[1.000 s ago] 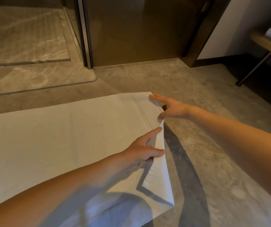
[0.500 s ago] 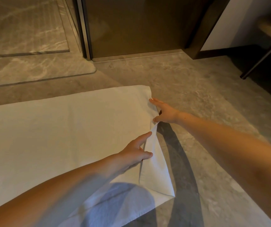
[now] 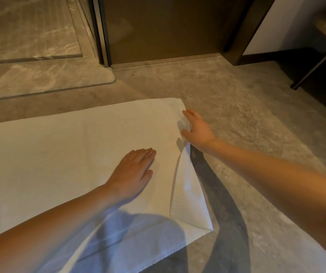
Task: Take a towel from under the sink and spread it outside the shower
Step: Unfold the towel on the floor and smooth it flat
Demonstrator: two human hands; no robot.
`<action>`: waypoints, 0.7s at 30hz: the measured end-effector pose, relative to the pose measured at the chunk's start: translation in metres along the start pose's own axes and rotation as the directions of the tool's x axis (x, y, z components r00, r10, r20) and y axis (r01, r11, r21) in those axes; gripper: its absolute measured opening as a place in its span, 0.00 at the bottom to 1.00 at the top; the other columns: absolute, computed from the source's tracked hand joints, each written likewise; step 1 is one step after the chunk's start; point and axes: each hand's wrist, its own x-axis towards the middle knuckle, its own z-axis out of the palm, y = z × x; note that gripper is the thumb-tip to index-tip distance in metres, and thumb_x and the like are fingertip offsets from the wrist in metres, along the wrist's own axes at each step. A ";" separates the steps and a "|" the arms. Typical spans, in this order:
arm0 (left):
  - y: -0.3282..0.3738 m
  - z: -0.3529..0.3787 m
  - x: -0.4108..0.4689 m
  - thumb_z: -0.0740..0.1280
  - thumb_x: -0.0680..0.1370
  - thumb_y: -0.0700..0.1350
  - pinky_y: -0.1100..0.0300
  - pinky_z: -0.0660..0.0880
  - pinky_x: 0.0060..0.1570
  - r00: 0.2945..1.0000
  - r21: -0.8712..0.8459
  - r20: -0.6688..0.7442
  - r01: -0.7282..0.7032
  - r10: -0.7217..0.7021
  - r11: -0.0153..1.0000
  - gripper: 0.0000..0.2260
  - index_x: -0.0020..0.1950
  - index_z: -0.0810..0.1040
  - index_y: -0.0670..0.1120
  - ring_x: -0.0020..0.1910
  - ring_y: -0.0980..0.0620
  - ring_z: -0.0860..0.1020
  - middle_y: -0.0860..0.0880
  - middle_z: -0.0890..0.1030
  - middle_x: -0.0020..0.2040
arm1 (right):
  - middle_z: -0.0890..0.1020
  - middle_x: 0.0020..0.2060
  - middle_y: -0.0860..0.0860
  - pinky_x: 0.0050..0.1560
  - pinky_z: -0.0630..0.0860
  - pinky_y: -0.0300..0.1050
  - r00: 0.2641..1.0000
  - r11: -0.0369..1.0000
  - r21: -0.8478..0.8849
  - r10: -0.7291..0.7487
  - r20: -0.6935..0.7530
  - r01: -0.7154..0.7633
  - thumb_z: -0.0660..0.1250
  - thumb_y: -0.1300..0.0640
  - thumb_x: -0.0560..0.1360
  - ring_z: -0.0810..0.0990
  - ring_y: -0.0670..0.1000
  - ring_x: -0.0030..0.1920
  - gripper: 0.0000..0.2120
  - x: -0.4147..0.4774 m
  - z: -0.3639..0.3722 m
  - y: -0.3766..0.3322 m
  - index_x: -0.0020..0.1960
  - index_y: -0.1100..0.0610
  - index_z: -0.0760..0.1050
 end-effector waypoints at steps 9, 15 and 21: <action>-0.016 0.021 -0.030 0.36 0.79 0.61 0.54 0.31 0.73 0.988 0.257 0.152 -0.068 0.029 0.964 0.30 0.78 0.38 0.51 0.75 0.54 0.34 0.54 0.39 0.78 | 0.52 0.79 0.55 0.76 0.40 0.51 0.903 0.849 -0.369 -0.249 0.352 0.378 0.50 0.45 0.82 0.47 0.54 0.78 0.32 -0.104 0.079 -0.048 0.79 0.58 0.46; -0.021 0.032 -0.037 0.38 0.80 0.60 0.52 0.36 0.74 0.991 0.237 0.128 -0.075 0.045 0.969 0.28 0.78 0.38 0.52 0.77 0.54 0.35 0.54 0.40 0.79 | 0.49 0.79 0.56 0.76 0.40 0.58 0.892 0.789 -0.475 -0.192 0.410 0.388 0.47 0.42 0.81 0.47 0.55 0.78 0.33 -0.113 0.081 -0.036 0.79 0.58 0.42; -0.023 0.035 -0.037 0.41 0.81 0.60 0.52 0.38 0.75 0.994 0.215 0.083 -0.085 0.069 0.973 0.28 0.79 0.45 0.51 0.78 0.53 0.40 0.53 0.45 0.79 | 0.59 0.77 0.59 0.76 0.45 0.57 0.882 0.720 -0.561 -0.156 0.444 0.410 0.52 0.41 0.77 0.59 0.59 0.75 0.37 -0.122 0.052 -0.009 0.79 0.61 0.49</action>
